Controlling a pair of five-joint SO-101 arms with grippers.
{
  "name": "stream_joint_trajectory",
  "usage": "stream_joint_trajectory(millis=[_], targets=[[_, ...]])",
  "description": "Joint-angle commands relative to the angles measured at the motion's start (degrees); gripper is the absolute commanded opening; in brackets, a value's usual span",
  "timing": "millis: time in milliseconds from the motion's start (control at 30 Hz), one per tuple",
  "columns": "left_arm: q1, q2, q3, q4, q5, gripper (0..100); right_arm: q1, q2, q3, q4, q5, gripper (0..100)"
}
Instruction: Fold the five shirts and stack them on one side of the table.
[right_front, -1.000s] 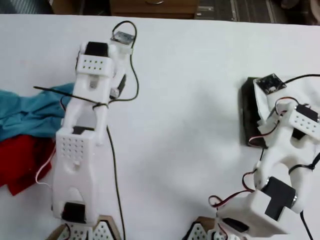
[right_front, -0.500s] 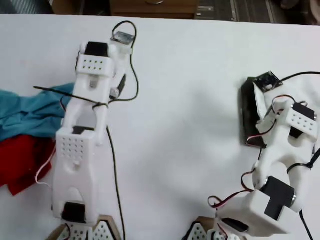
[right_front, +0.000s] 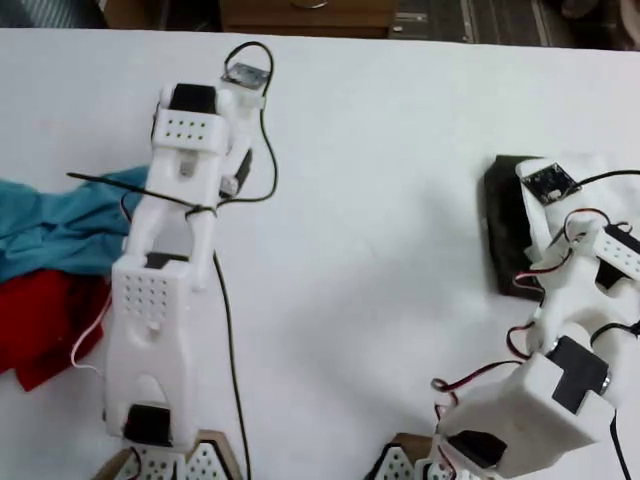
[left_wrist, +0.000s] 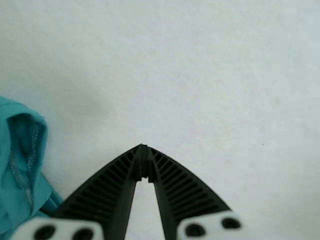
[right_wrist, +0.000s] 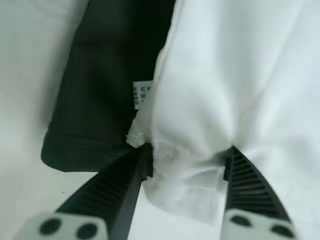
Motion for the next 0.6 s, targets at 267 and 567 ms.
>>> stream_joint_trajectory(millis=[267,567], targets=[[-0.53,-0.88,-0.22,0.18,0.09,3,1.27,0.48,-0.7,-10.59,0.26,2.7],[-0.26,-0.79,-0.22,0.26,0.09,3,-1.71,-2.86,-1.14,-4.88,-0.44,1.9]])
